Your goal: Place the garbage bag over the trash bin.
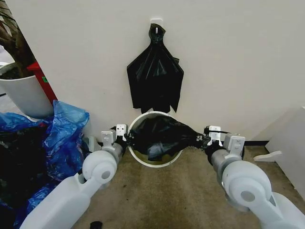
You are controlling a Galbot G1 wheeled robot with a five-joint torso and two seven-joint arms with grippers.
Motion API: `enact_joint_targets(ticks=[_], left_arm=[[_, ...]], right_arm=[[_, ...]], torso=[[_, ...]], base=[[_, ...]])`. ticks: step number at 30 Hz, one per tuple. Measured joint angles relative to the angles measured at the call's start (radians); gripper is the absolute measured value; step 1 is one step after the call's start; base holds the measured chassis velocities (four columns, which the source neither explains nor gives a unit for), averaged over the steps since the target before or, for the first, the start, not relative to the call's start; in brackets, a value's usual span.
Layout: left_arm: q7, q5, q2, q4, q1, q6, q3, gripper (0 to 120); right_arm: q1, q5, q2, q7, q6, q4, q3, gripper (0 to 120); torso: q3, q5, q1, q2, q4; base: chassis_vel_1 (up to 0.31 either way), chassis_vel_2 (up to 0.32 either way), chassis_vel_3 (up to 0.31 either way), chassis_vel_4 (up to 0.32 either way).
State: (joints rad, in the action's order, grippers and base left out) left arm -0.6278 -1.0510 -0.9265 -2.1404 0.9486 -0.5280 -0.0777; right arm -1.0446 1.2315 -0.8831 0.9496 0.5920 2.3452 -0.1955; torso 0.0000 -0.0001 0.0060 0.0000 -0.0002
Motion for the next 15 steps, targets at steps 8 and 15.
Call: enact_joint_targets(ticks=[8, 15], left_arm=[[0.033, -0.003, 0.021, -0.037, 0.025, 0.008, -0.022, 2], [0.059, -0.011, 0.026, -0.065, 0.047, 0.011, -0.025, 2]], right_arm=[[-0.034, 0.001, -0.011, -0.112, 0.009, -0.062, -0.071, 0], [-0.051, 0.005, -0.013, -0.275, 0.014, -0.137, -0.136, 0]], torso=[[0.000, 0.0001, 0.000, 0.000, -0.0001], [0.000, 0.0001, 0.000, 0.000, -0.0001]], base=[[0.000, 0.000, 0.000, 0.000], [0.000, 0.000, 0.000, 0.000]])
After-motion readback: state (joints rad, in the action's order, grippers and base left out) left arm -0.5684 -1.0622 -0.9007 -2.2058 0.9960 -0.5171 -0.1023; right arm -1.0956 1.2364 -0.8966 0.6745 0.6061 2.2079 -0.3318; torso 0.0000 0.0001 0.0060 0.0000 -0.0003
